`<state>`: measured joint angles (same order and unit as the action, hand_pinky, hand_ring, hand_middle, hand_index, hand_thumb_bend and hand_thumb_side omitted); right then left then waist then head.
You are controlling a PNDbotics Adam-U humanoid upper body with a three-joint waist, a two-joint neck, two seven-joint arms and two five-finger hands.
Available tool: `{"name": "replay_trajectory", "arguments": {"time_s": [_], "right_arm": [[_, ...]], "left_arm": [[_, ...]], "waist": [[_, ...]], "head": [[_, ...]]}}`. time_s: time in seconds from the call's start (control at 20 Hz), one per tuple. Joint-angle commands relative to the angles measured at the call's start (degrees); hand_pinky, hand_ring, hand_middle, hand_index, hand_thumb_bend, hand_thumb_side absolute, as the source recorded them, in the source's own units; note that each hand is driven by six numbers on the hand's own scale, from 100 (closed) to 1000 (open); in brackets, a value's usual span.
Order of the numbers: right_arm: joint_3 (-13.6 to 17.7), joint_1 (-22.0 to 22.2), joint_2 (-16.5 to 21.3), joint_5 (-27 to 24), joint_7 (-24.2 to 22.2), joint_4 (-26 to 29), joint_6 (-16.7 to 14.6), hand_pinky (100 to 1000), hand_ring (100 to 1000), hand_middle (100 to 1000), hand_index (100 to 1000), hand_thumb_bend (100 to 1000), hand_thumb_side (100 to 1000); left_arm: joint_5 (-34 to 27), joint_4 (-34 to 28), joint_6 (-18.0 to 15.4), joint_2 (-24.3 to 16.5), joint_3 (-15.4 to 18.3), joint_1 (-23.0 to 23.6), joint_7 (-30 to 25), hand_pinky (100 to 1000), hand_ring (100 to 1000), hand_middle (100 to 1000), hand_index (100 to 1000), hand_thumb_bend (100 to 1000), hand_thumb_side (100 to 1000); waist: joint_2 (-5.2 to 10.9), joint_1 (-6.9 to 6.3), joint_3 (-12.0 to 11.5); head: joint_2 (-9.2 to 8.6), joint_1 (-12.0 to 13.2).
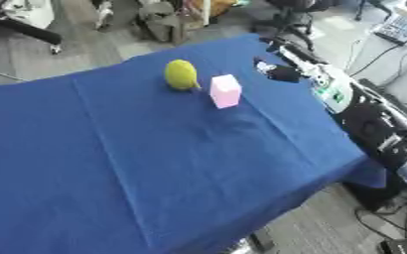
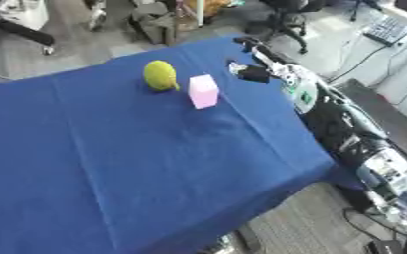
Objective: Pick up the objects with one hand, pass them to the other hand, and then place them into the box on the other side of the table.
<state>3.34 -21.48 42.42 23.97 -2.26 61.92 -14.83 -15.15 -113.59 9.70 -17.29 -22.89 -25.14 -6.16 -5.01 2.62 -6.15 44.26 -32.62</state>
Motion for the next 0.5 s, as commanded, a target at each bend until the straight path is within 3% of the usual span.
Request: {"name": "replay_trajectory", "arguments": {"time_s": [0.05,0.5], "right_arm": [[0.0,-2.1,0.2,-1.5,-0.2,-0.5,-0.1,851,896,976,1000,100,842],[-0.5,-7.3,-4.5,-0.1,1.3,-3.0,3.5,837,887,961,1000,100,865]], "left_arm": [[0.4,-1.0,0.5,0.7,-0.6,-0.2,-0.6,792,622,561,814,255,897],[1.9,-1.0,1.8,1.7,-1.3,1.0,-0.5,792,618,555,810,266,927]], "waist": [[0.25,0.15,-0.3],[-0.95,-0.02,-1.8]], "head": [[-0.14,0.0],[-0.14,-1.0]]}}
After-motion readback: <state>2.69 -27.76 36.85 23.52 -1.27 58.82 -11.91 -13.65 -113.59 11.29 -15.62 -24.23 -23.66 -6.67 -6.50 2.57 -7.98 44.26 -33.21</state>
